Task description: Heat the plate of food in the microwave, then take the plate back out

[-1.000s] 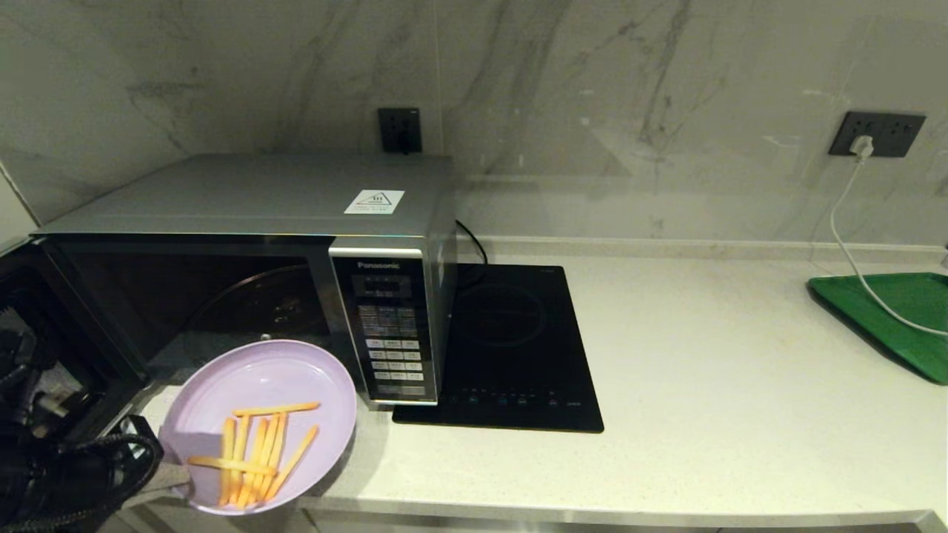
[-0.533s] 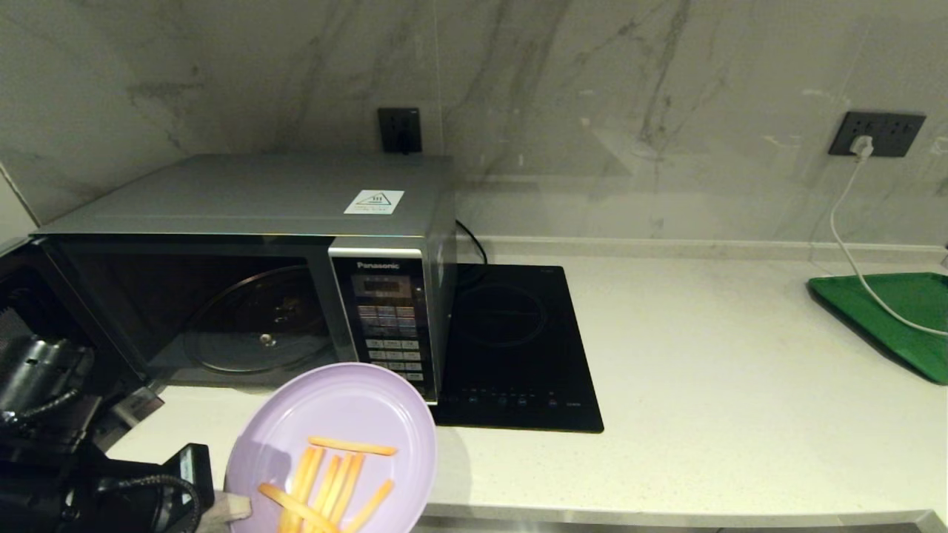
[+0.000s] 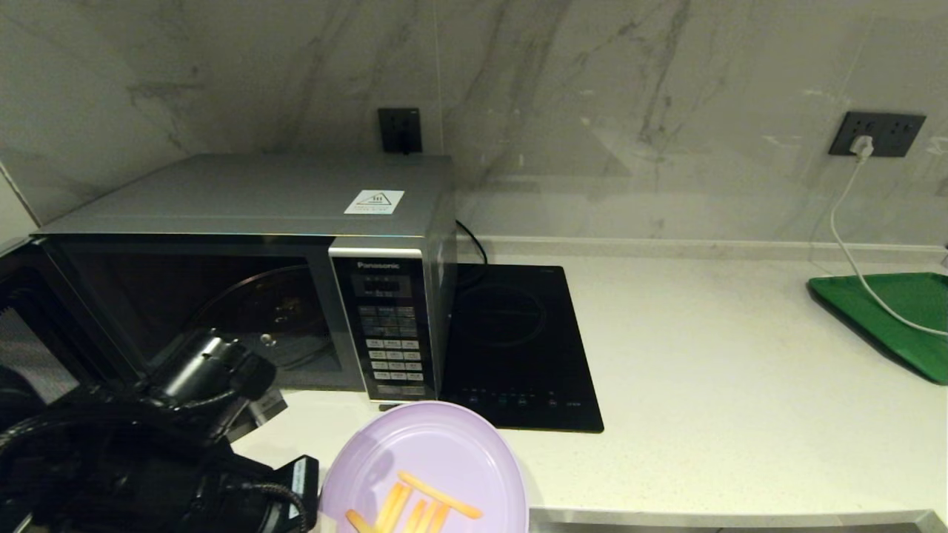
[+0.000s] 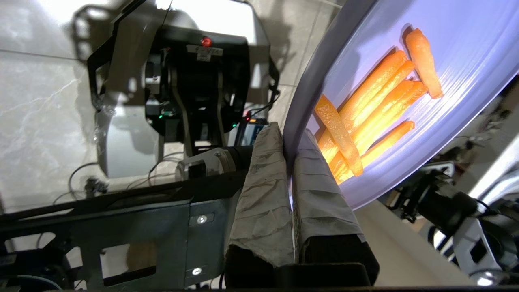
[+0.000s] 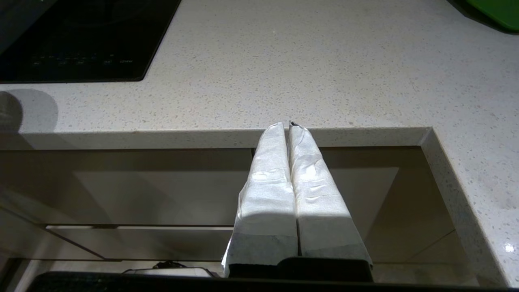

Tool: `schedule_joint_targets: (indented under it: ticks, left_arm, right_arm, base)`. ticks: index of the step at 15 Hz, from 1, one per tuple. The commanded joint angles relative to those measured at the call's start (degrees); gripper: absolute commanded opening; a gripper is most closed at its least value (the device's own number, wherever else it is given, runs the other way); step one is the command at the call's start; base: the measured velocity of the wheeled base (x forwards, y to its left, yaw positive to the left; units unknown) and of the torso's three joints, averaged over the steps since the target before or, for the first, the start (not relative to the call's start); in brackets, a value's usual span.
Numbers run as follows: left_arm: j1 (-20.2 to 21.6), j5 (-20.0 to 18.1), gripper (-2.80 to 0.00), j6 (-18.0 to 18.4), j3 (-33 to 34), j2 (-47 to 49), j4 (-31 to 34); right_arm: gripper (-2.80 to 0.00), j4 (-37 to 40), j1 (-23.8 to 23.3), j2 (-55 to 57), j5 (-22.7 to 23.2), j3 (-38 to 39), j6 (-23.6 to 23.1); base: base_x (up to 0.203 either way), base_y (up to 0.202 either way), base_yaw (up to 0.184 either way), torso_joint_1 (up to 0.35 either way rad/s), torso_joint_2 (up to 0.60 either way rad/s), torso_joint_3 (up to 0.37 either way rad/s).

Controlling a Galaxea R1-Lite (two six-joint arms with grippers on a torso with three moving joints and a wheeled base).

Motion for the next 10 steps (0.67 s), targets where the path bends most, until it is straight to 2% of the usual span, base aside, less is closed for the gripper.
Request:
schedule_joint_targets:
  ticks: [1, 10]
  left_arm:
    - [-2.43, 0.70, -2.80, -0.59, -5.85, 10.48, 0.97]
    - [-7.56, 0.88, -2.80, -2.18, -33.66, 27.84, 11.46]
  right_arm:
    - [-2.80, 0.07, 0.01, 0.09, -0.05, 0.06, 0.05]
    - [-2.80, 0.07, 0.01, 0.09, -0.05, -0.03, 0.05]
  base:
    - [0.000, 0.000, 0.000, 0.000, 0.00, 0.000]
    - [0.000, 0.000, 0.000, 0.000, 0.00, 0.000]
